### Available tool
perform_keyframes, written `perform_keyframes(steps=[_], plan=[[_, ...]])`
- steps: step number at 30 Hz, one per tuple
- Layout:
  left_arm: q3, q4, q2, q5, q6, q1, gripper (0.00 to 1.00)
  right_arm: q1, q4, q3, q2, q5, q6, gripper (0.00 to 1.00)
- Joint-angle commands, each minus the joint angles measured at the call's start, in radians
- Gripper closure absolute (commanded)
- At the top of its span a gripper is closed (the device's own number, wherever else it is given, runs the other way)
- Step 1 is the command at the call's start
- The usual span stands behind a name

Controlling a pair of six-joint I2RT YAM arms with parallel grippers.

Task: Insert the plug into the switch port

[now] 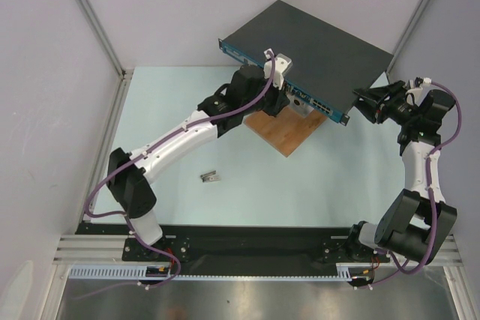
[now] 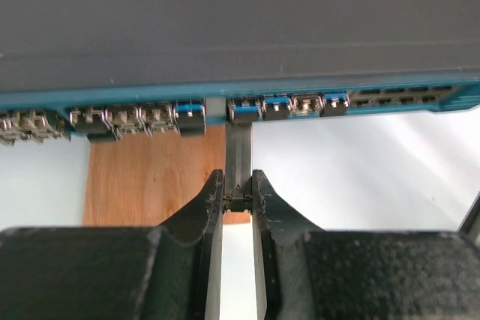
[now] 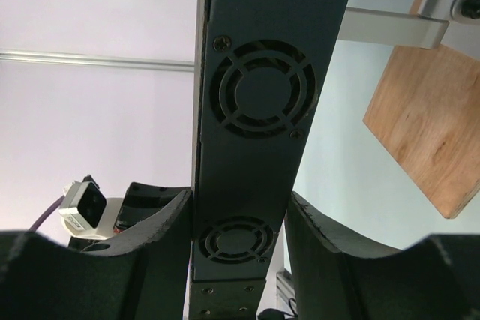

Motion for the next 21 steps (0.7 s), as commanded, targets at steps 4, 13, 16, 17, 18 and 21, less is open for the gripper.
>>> perform_keyframes(steps=[4, 13, 16, 17, 18, 21], plan=[[0.115, 0.022, 0.053, -0.134, 0.032, -0.037, 1.00, 0.025, -0.076, 0.054, 0.028, 0.075, -0.104, 1.00], [0.183, -0.004, 0.087, -0.162, 0.010, -0.050, 1.00, 0.035, -0.110, 0.062, 0.025, 0.082, -0.143, 1.00], [0.201, 0.025, 0.102, -0.134, 0.001, -0.050, 1.00, 0.036, -0.112, 0.056, 0.025, 0.083, -0.146, 1.00], [0.209, 0.031, 0.109, -0.133, -0.002, -0.050, 1.00, 0.036, -0.112, 0.057, 0.024, 0.083, -0.146, 1.00], [0.229, 0.031, 0.119, -0.126, 0.000, -0.048, 1.00, 0.038, -0.112, 0.056, 0.024, 0.083, -0.146, 1.00], [0.252, 0.026, 0.130, -0.134, 0.013, -0.050, 0.96, 0.036, -0.110, 0.060, 0.027, 0.080, -0.146, 1.00]])
